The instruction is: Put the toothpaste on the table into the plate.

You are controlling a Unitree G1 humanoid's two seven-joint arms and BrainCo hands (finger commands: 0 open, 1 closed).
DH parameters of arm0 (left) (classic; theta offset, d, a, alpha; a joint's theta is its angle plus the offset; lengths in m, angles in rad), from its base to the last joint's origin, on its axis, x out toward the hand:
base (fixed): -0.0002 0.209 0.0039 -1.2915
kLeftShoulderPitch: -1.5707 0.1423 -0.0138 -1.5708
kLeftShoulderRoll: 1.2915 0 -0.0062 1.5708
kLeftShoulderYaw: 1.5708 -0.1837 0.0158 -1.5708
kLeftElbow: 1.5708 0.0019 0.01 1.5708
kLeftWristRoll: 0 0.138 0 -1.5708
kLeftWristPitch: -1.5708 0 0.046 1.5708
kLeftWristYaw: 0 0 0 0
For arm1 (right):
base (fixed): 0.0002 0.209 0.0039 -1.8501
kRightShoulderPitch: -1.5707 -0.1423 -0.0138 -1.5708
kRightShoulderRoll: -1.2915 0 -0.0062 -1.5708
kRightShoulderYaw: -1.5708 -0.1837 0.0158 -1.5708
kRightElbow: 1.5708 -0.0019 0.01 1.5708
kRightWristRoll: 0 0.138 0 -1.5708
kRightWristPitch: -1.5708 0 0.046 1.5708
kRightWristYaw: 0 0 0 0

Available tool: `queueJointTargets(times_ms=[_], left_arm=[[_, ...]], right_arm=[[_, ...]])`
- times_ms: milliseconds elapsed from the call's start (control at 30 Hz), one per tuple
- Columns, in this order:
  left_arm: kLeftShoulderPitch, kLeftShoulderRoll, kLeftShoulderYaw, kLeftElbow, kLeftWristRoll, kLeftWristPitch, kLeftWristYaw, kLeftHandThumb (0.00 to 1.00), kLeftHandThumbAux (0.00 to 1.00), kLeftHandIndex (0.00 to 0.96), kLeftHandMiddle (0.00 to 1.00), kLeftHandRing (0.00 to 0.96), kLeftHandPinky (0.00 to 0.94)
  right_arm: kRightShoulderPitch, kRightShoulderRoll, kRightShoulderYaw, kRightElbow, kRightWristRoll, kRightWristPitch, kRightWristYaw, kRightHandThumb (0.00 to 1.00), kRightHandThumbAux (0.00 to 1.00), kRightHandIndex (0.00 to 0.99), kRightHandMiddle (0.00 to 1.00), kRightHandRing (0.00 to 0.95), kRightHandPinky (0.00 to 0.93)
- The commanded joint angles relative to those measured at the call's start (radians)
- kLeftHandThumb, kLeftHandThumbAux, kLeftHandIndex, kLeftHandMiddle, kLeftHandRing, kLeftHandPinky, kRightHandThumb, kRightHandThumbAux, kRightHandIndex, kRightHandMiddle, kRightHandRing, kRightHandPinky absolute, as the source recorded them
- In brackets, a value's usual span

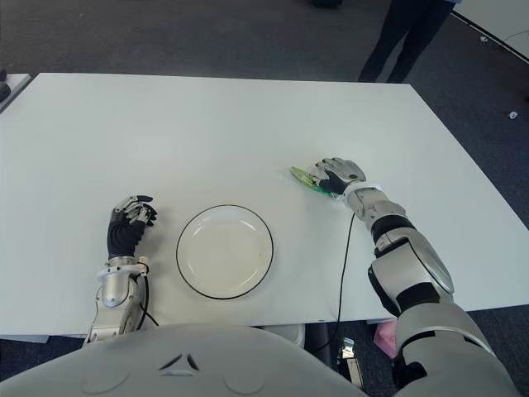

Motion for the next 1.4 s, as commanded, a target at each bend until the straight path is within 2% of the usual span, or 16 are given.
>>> queueJointTargets(times_ms=[33,233,467,733,1400], left_arm=[[0.023,-0.002,-0.001,0.011,0.008,0.04,0.007,0.706,0.719,0.434,0.623,0.621,0.622],[0.027,-0.003,-0.002,-0.001,0.01,0.056,0.008,0.706,0.719,0.434,0.622,0.62,0.62],[0.034,-0.005,-0.001,-0.015,0.009,0.069,0.008,0.706,0.719,0.434,0.618,0.617,0.619],[0.04,-0.006,-0.001,-0.02,0.007,0.062,0.008,0.706,0.718,0.434,0.619,0.617,0.62],[0.052,-0.006,0.001,-0.031,0.005,0.058,0.007,0.704,0.719,0.434,0.624,0.618,0.616]], right_arm=[[0.092,0.012,0.042,0.011,-0.017,-0.003,0.091,0.573,0.084,0.0,0.0,0.0,0.0],[0.135,0.011,0.046,0.025,-0.008,0.006,0.103,0.568,0.097,0.0,0.0,0.0,0.0],[0.187,0.041,0.076,0.054,-0.022,0.052,0.086,0.555,0.108,0.0,0.0,0.0,0.0],[0.21,0.044,0.093,0.053,-0.033,0.084,0.095,0.538,0.122,0.0,0.0,0.0,0.0],[0.264,0.087,0.201,0.08,-0.088,0.194,0.024,0.57,0.372,0.0,0.0,0.0,0.0]])
